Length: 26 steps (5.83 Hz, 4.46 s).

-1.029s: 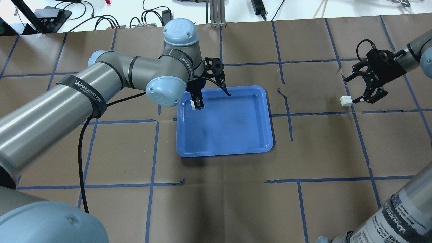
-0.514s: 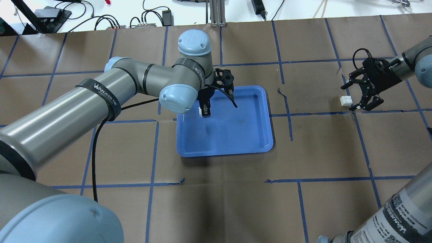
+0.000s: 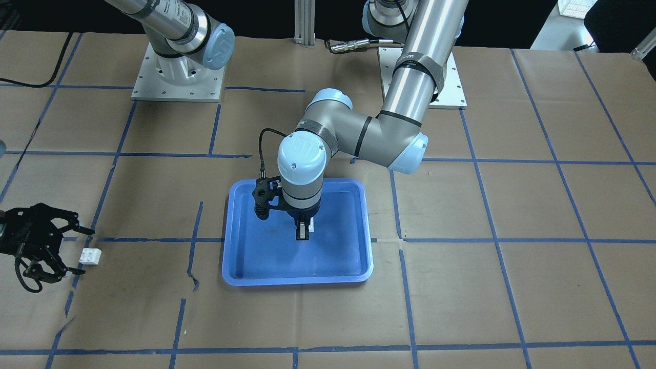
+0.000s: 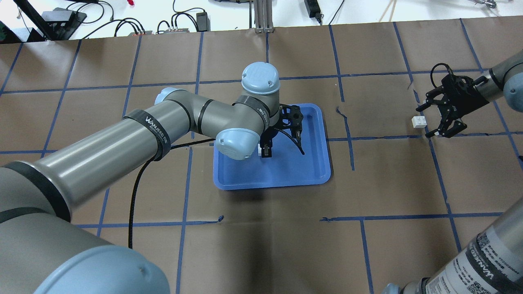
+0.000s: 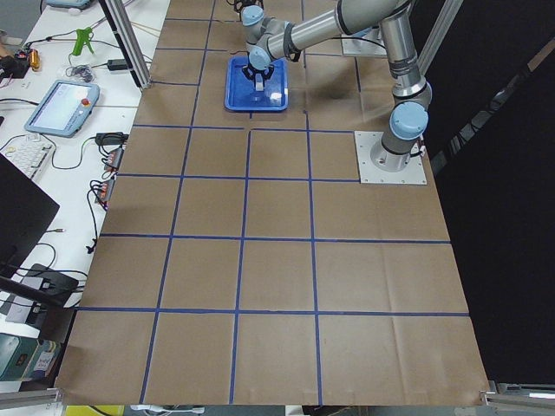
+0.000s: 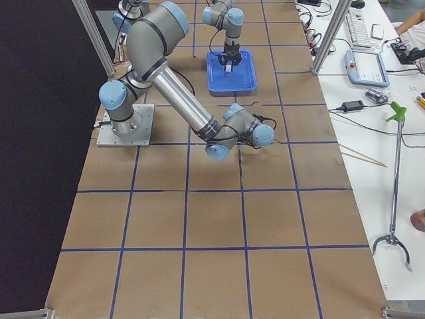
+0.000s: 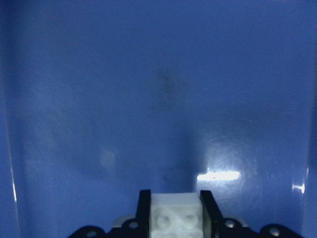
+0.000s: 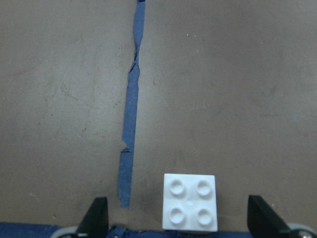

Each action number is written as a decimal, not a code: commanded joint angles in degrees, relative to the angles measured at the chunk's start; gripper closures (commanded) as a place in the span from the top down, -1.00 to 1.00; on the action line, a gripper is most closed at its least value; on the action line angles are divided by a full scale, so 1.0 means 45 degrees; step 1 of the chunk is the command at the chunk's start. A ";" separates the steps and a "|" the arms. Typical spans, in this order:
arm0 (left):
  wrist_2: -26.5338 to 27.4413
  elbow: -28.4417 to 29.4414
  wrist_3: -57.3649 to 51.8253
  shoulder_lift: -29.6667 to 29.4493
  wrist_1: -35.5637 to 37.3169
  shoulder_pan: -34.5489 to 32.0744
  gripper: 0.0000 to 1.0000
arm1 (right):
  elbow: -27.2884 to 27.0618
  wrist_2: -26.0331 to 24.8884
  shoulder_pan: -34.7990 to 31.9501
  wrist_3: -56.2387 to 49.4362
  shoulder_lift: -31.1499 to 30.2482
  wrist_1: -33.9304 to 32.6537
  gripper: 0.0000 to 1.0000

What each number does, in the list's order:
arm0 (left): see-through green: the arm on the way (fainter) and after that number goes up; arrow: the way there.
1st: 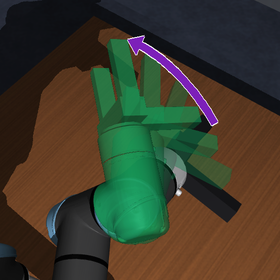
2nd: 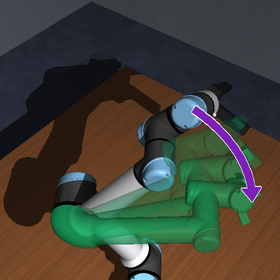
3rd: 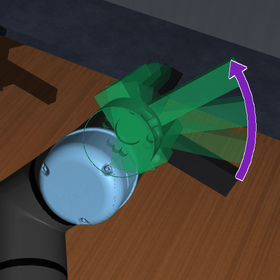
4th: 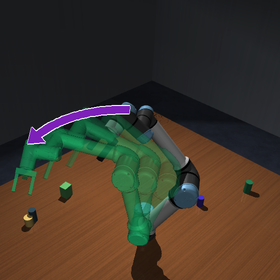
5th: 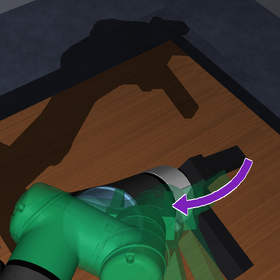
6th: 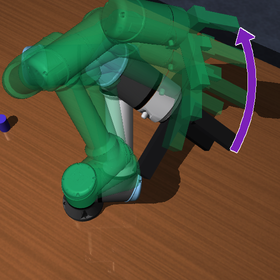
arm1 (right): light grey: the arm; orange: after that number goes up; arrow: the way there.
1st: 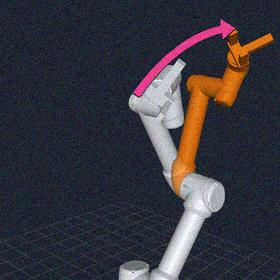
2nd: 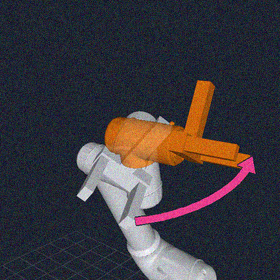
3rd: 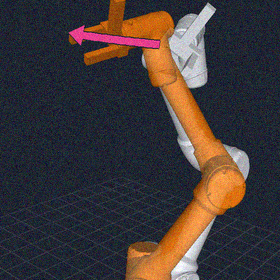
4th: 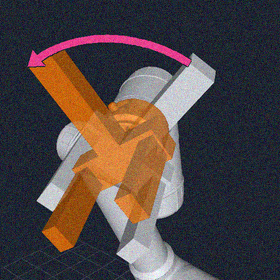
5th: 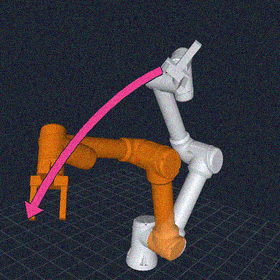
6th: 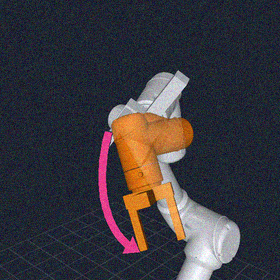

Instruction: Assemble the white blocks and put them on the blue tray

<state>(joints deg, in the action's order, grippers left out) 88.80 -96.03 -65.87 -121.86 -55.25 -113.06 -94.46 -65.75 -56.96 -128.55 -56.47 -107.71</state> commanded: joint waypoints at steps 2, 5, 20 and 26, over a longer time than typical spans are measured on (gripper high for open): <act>0.0012 -0.0047 0.0087 0.0241 -0.0163 -0.0012 0.59 | 0.0033 -0.0019 0.0001 0.0304 -0.0048 -0.0028 -0.01; 0.0168 0.0325 0.1279 0.3685 -0.4674 0.0704 0.99 | 0.0286 0.0001 0.0001 0.0362 -0.0359 -0.0009 -0.40; 0.0989 0.0403 1.4404 0.8408 -0.7899 0.4968 0.99 | -0.3775 0.3009 -0.7829 0.7529 -0.1849 -0.6237 -0.44; 0.1028 0.0344 1.4404 0.8408 -0.7899 0.4968 0.99 | -0.3794 0.2950 -0.8318 0.9499 -0.1397 -0.6863 -0.44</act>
<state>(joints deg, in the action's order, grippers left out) 93.41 -94.43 -1.05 -84.02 -90.77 -90.71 -111.51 -52.35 -93.90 -88.05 -63.27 -137.82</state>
